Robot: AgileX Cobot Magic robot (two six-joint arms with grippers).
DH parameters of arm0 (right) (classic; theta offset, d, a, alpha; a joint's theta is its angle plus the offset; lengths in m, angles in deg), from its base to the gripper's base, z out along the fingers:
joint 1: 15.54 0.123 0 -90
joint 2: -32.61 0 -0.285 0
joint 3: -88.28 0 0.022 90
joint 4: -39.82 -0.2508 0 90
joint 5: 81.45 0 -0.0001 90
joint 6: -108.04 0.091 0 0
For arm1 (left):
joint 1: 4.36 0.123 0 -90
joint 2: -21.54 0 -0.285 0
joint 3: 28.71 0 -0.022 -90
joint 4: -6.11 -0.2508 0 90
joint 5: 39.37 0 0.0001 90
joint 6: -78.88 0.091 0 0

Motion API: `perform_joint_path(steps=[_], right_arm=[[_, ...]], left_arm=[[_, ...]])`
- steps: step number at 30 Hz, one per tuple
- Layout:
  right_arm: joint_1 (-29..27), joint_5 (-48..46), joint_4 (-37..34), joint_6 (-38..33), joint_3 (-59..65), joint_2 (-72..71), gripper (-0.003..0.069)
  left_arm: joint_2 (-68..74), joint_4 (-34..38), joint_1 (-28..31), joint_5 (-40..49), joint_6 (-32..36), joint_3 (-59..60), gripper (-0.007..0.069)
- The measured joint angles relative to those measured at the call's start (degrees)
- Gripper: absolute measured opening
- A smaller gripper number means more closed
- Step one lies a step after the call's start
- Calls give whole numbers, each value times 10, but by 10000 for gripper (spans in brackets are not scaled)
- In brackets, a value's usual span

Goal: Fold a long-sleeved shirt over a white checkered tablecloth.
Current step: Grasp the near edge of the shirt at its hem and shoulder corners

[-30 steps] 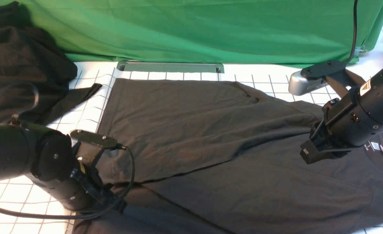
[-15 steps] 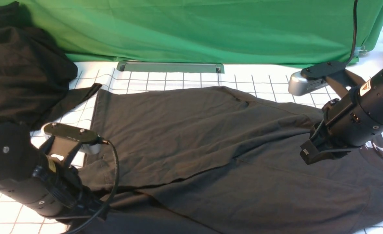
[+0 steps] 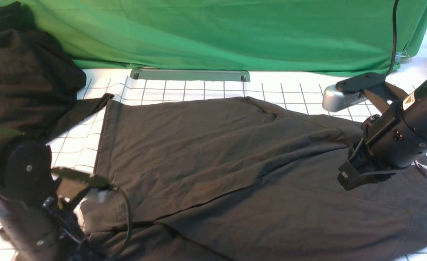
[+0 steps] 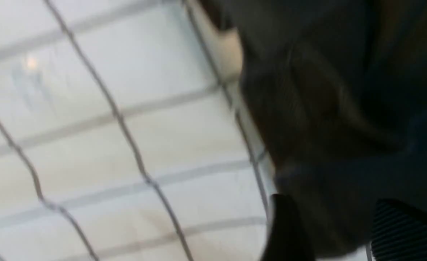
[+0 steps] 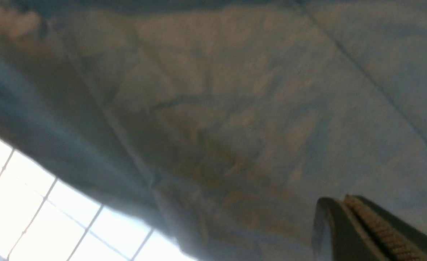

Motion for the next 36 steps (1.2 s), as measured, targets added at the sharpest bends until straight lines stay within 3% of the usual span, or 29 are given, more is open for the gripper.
perform_joint_path(steps=[2,6,11,19,22,24,26,28,31,36], right_arm=[[0,-5,0,-3,0,0,20],[0,-6,0,-6,0,0,20],[0,-3,0,-10,0,0,20],[0,3,0,-16,0,0,20],[0,-2,0,-18,0,0,20],[0,-13,0,-26,0,0,20],[1,-34,-1,-43,0,0,20],[2,-52,-2,-53,0,0,20],[19,-73,0,-72,4,-2,20],[96,-48,1,-98,51,-16,22]], left_arm=[[-16,26,0,36,-31,-1,441],[-50,71,-9,44,-48,17,466],[-59,60,-13,-40,-109,85,470],[1,58,-13,-114,-122,98,465],[20,60,-13,-116,-122,97,410],[22,48,-13,-113,-122,97,313],[20,44,-13,-108,-120,95,140],[15,44,-13,-89,-117,89,60],[-12,33,-13,-46,-114,72,24],[-83,21,-13,13,-111,40,19]])
